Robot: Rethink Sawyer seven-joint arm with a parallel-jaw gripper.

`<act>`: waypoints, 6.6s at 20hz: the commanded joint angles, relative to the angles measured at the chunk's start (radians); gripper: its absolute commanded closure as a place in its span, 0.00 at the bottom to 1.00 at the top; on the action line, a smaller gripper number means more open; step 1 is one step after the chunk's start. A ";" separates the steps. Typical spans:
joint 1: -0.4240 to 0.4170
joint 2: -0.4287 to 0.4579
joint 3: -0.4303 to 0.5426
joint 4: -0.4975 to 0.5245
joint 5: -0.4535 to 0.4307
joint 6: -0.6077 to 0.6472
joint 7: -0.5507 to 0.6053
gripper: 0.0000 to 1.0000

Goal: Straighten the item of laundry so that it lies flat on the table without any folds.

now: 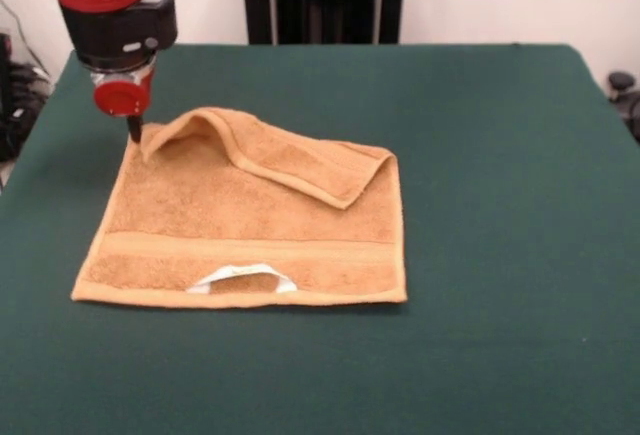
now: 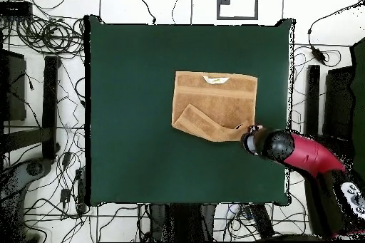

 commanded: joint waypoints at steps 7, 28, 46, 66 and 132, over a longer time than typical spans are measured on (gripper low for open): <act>0.024 0.017 0.015 0.235 -0.274 -0.272 -0.121 1.00; 0.371 0.209 -0.379 0.074 -0.363 -0.581 0.108 1.00; 0.197 0.115 -0.214 0.132 -0.350 -0.512 -0.038 0.00; -0.365 -0.300 0.299 0.175 -0.239 0.027 -0.654 0.00; 0.059 0.211 -0.022 -0.208 0.126 -0.149 -0.240 0.00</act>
